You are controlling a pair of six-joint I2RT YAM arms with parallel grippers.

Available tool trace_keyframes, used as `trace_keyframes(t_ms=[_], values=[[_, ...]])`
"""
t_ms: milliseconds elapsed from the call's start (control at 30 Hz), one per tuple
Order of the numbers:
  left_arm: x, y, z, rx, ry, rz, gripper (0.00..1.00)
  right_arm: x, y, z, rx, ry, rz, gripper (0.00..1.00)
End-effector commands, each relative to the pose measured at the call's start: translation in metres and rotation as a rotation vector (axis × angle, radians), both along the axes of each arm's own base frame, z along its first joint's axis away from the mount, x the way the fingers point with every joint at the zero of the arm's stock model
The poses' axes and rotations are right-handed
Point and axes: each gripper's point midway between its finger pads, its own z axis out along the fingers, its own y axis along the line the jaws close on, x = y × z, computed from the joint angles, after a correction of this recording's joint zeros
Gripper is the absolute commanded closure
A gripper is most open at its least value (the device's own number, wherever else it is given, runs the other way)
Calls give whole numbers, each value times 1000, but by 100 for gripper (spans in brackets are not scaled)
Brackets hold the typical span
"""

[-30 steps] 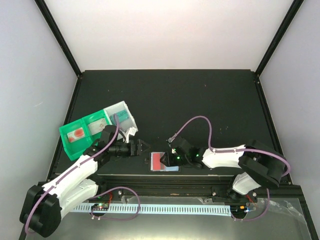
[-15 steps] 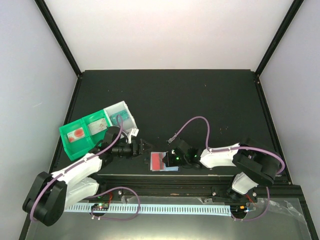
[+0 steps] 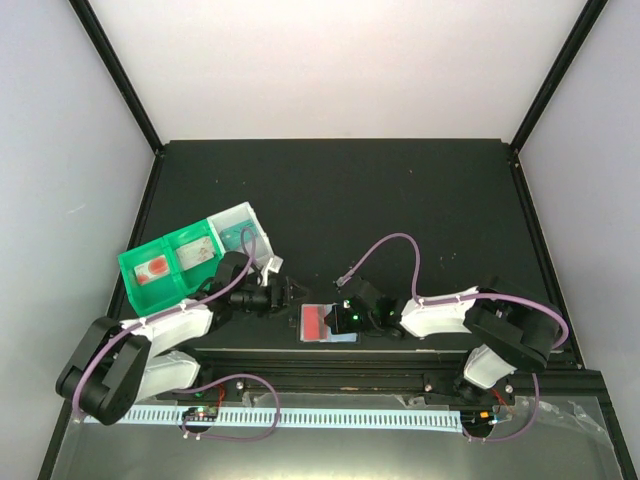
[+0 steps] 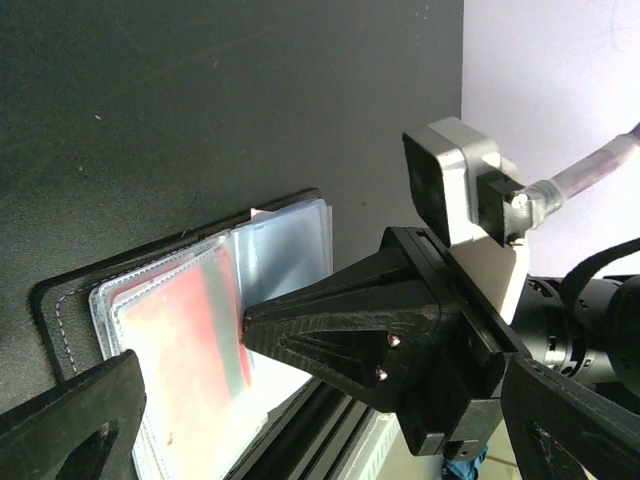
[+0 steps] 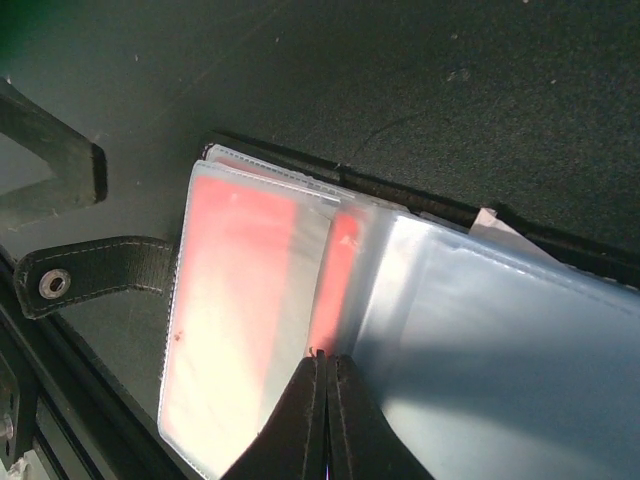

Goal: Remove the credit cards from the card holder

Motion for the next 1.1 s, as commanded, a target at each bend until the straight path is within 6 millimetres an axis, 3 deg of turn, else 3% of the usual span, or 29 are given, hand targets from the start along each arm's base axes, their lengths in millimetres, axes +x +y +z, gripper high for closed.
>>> trace_keyframes(t_ms=[0, 533, 767, 1067], values=[[3, -7, 1, -15, -35, -23, 1, -3, -14, -20, -66, 14, -25, 99], [-2, -15, -28, 40, 20, -67, 1, -3, -14, -17, -47, 5, -24, 99], [-4, -18, -23, 22, 12, -78, 2, -4, -13, -17, -38, 7, -19, 99], [-8, -19, -18, 43, 3, -78, 17, -5, -14, -16, -22, 2, -21, 99]])
